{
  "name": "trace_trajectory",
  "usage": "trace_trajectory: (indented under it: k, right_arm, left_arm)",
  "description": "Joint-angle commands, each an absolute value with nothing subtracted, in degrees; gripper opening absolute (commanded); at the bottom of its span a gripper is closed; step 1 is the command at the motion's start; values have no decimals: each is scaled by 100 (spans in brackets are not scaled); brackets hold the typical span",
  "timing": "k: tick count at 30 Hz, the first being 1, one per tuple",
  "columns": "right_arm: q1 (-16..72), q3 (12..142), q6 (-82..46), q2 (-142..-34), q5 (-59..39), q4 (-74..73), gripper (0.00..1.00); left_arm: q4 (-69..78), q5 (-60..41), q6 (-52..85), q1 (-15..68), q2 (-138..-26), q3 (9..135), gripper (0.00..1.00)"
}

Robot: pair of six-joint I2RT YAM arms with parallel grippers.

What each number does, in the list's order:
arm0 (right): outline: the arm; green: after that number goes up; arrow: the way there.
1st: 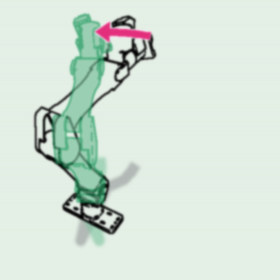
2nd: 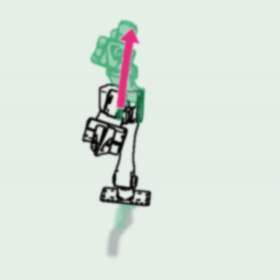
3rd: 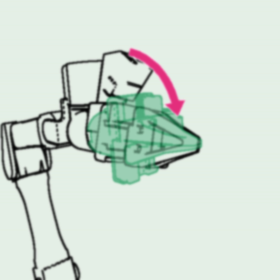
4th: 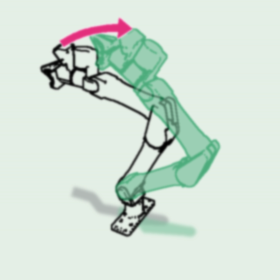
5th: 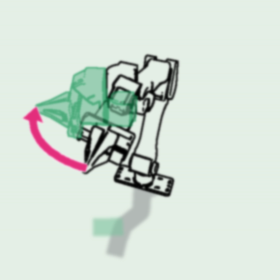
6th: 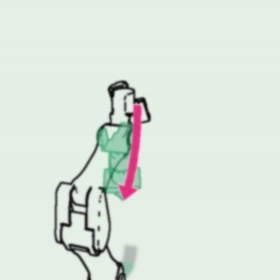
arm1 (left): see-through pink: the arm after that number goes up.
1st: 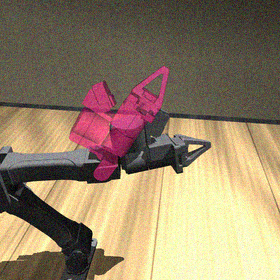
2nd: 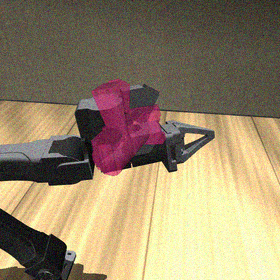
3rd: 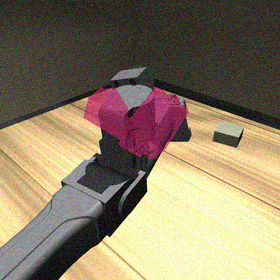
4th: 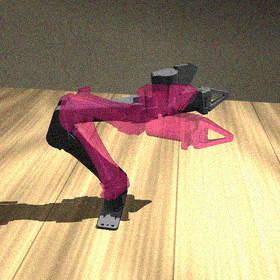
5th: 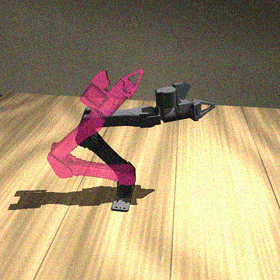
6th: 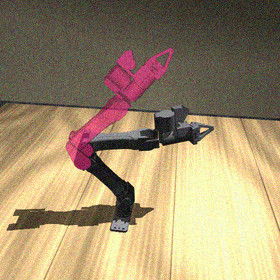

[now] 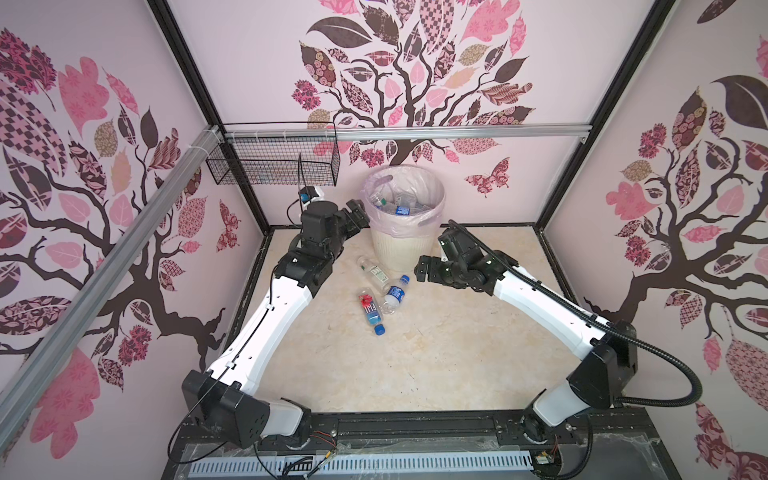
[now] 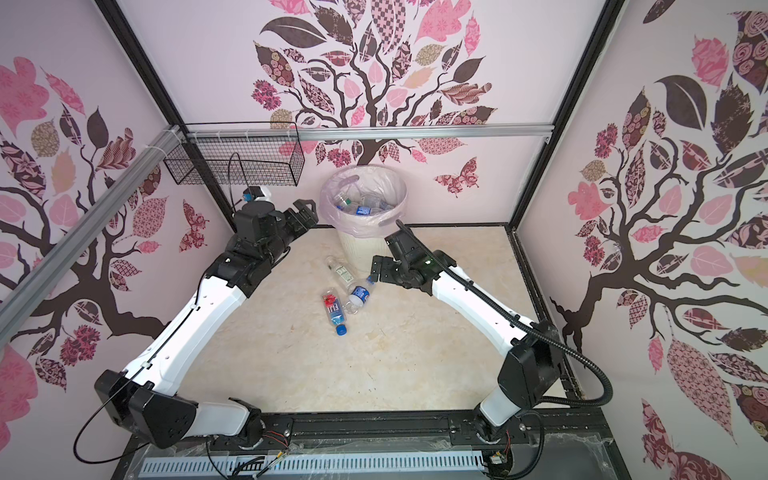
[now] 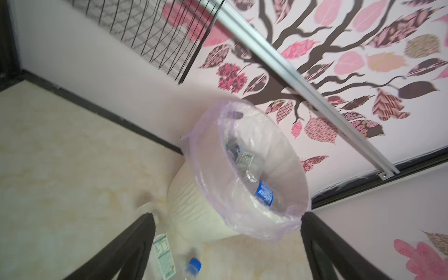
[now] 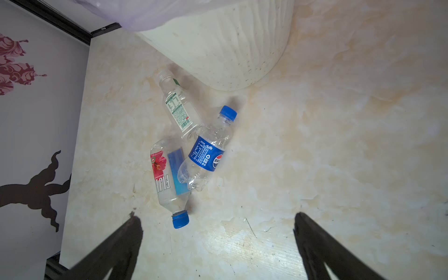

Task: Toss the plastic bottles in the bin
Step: 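Lower both grippers toward the FIJI bottle on the table, then close the left gripper on the FIJI bottle's body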

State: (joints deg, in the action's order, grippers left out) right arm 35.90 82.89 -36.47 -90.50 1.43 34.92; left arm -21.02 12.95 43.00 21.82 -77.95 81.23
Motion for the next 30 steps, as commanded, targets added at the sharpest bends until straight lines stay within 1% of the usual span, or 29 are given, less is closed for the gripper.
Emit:
trace_trajectory:
  k: [1,9,14,16,19,24,26,30]
  right_arm:
    - [3652,8171,-4043,-9205,31,3109,100]
    - [4304,7995,-4016,-9783,-3,2867,100]
    - [4413,7917,-4118,-10058,-227,2817,100]
    - [4421,7845,-4140,-10081,-297,2771,100]
    - [4423,7749,-4116,-10031,-296,2767,100]
    - [4423,7617,-4014,-9874,-205,2845,100]
    - [4421,7598,-3959,-9812,-170,2892,100]
    - [4421,7602,-3839,-9684,-64,3043,99]
  left_arm:
    - [-2741,1210,4993,2153,-7434,7614,97]
    - [-3150,880,5951,2075,-6926,6307,97]
    - [-2815,342,6596,2021,-7022,5477,97]
    - [-2751,157,6586,2021,-7179,5306,97]
    - [-2948,-100,6192,1988,-7636,5408,97]
    - [-3480,-992,5307,1885,-8851,6205,97]
    - [-3649,-1114,4967,1916,-9234,6488,97]
    - [-3632,-1143,4651,1939,-9499,6608,96]
